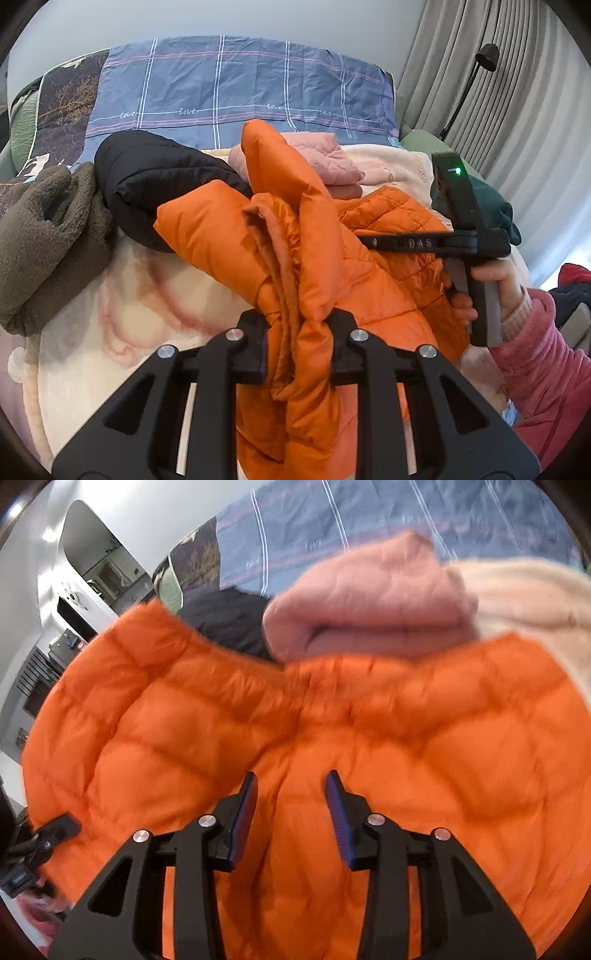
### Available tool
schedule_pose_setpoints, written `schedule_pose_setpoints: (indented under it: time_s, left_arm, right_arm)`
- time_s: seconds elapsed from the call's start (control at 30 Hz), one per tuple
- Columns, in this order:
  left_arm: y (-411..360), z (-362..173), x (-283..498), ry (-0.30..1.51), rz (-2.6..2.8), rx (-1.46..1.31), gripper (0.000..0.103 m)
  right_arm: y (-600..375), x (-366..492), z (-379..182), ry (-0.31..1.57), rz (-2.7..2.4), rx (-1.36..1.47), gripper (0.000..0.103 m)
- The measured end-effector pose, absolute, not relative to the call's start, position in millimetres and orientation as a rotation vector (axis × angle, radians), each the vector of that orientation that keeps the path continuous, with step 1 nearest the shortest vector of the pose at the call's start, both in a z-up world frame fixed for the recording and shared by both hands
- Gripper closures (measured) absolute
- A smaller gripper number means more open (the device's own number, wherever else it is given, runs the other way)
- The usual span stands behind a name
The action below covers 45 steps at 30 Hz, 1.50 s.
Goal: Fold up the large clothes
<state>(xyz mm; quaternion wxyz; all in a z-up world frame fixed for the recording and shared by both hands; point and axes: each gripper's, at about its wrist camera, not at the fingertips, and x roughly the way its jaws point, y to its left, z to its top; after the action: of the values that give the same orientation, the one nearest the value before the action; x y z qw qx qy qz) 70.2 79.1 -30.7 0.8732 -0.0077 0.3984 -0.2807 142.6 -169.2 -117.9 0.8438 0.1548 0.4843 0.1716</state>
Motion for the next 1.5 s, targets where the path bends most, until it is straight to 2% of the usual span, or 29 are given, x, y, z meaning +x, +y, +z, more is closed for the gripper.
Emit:
schedule_pose_setpoints:
  time_s: [0.1, 0.17, 0.27, 0.43, 0.53, 0.67, 0.8, 1.1, 1.3, 1.4, 1.47, 1.5]
  left_arm:
    - [72, -27, 70, 0.836, -0.617, -0.035, 0.084]
    - [55, -29, 74, 0.853, -0.61, 0.001, 0.085]
    - [34, -29, 76, 0.885, -0.619, 0.025, 0.085]
    - [25, -10, 75, 0.89, -0.587, 0.041, 0.085]
    - [29, -11, 79, 0.912, -0.566, 0.014, 0.085]
    - [19, -7, 85, 0.924, -0.588, -0.023, 0.085]
    - [-26, -6, 83, 0.921, -0.591, 0.112, 0.085]
    - [-80, 7, 70, 0.901, -0.599, 0.292, 0.082]
    - [-151, -11, 61, 0.918, -0.673, 0.434, 0.073]
    - [-182, -31, 49, 0.912, -0.743, 0.476, 0.063]
    - [-196, -42, 39, 0.886, -0.771, 0.491, 0.048]
    - [-200, -47, 35, 0.868, -0.773, 0.502, 0.044]
  right_arm:
    - [-152, 148, -150, 1.053, 0.3, 0.265, 0.065]
    - [-133, 150, -161, 0.975, 0.236, 0.144, 0.065]
    - [-123, 148, -162, 0.925, 0.199, 0.106, 0.064]
    - [-163, 116, -136, 0.928, 0.278, 0.265, 0.064]
    - [-176, 63, -111, 0.907, 0.395, 0.311, 0.064]
    - [-152, 42, -151, 1.05, 0.44, 0.25, 0.064]
    - [-156, 62, -169, 1.032, 0.445, 0.302, 0.066]
    - [-227, -27, -122, 0.909, 0.435, 0.362, 0.065]
    - [-314, -60, -117, 0.828, 0.287, 0.523, 0.065]
    - [-352, -64, -105, 0.751, 0.218, 0.597, 0.064]
    - [-375, -64, -99, 0.734, 0.209, 0.619, 0.055]
    - [-379, -53, -96, 0.733, 0.215, 0.631, 0.046]
